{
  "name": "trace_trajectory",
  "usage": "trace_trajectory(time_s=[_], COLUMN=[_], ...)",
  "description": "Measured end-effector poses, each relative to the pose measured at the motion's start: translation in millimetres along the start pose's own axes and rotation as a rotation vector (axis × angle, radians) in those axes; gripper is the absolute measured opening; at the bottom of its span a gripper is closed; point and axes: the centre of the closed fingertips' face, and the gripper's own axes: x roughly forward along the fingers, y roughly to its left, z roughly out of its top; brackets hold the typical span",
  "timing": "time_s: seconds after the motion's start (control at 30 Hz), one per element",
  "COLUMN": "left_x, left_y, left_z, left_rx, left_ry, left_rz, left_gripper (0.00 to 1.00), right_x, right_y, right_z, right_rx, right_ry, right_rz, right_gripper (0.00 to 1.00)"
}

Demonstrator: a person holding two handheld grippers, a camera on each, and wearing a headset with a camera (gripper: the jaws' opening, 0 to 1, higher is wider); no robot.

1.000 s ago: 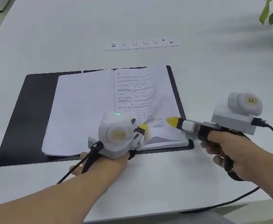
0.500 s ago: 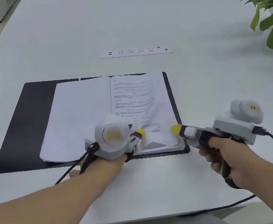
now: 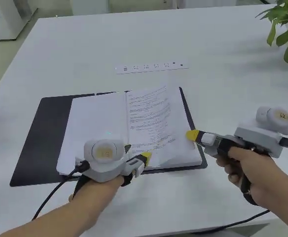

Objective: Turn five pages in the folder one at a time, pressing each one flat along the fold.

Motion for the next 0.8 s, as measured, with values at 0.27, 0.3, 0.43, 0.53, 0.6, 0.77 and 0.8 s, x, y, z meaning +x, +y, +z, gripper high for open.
trace_trajectory(time_s=[0.27, 0.3, 0.43, 0.53, 0.6, 0.77, 0.8], left_x=[-33.5, -36.7, -50.2, -58.2, -63.3, -76.1, -78.3], left_y=[17.7, 19.7, 29.3, 37.0, 40.8, 44.1, 44.9], left_z=[12.4, 13.2, 15.8, 16.6, 17.2, 19.4, 19.5], left_rx=[0.0, -0.003, -0.001, -0.003, -0.006, 0.002, 0.005], left_ry=[-0.046, -0.049, -0.058, -0.065, -0.069, -0.086, -0.086], left_rz=[0.017, 0.019, 0.028, 0.038, 0.044, 0.051, 0.053], left_gripper=[0.37, 0.37, 0.39, 0.39, 0.41, 0.41, 0.41], right_x=[1.6, 2.0, 6.4, 8.5, 10.6, 13.5, 13.6], right_y=[30.7, 33.9, 45.1, 54.4, 59.4, 72.6, 75.2], right_z=[-7.2, -8.5, -14.1, -17.9, -18.6, -20.7, -21.0], right_rx=[-0.005, -0.007, -0.002, 0.0, 0.007, 0.024, 0.029], right_ry=[-0.011, -0.01, -0.008, -0.004, -0.005, -0.007, -0.009], right_rz=[0.03, 0.032, 0.042, 0.05, 0.057, 0.069, 0.07], right_gripper=[0.0, 0.0, 0.0, 0.0, 0.0, 0.0, 0.0])
